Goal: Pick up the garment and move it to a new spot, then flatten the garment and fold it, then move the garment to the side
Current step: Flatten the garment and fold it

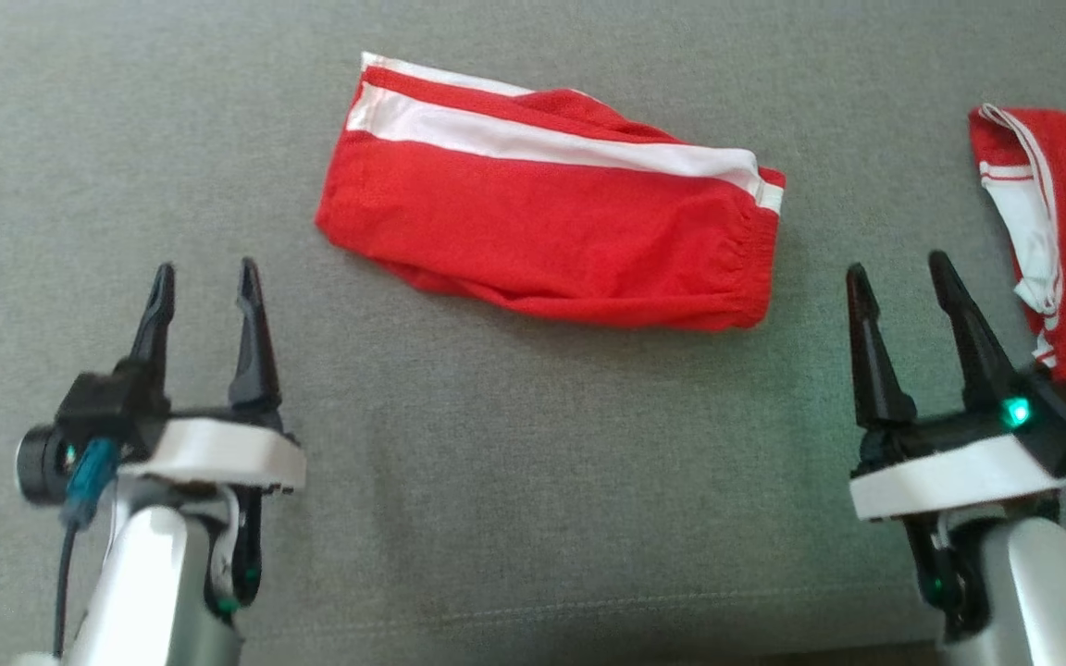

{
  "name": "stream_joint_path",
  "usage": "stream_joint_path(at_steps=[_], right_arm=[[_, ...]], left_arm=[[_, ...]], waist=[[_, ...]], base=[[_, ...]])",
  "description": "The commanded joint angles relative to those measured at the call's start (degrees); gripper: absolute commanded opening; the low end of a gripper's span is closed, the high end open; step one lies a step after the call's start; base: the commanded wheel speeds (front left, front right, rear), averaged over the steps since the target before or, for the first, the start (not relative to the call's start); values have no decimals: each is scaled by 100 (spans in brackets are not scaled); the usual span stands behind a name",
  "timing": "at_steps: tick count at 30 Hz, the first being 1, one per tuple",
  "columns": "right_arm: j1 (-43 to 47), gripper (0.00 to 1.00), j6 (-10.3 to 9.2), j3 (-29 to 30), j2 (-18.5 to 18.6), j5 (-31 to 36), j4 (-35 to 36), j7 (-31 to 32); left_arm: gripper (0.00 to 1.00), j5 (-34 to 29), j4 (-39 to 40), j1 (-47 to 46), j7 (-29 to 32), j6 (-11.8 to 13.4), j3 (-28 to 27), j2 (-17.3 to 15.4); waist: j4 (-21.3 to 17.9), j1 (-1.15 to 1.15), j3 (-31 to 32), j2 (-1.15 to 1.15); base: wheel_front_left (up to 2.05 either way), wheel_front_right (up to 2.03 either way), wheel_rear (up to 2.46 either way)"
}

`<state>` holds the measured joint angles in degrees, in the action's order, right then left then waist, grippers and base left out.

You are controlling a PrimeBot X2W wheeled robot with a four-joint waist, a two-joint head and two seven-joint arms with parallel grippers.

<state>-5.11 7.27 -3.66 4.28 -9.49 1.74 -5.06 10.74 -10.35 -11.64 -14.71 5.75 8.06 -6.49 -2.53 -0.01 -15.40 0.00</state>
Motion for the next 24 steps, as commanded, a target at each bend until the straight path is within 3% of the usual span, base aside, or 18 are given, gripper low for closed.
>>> stream_joint_path(at_steps=[1, 24], right_arm=[[-10, 100, 22, -83, -17, 32, 247, 29], [160, 100, 22, 22, -120, 3, 547, 205]], left_arm=[[100, -38, 266, -113, -29, 48, -255, -59], [100, -153, 414, 54, -29, -173, -367, -26]], waist=[[43, 1, 45, 0], [88, 1, 62, 0]], base=[[0, 0, 0], [0, 0, 0]])
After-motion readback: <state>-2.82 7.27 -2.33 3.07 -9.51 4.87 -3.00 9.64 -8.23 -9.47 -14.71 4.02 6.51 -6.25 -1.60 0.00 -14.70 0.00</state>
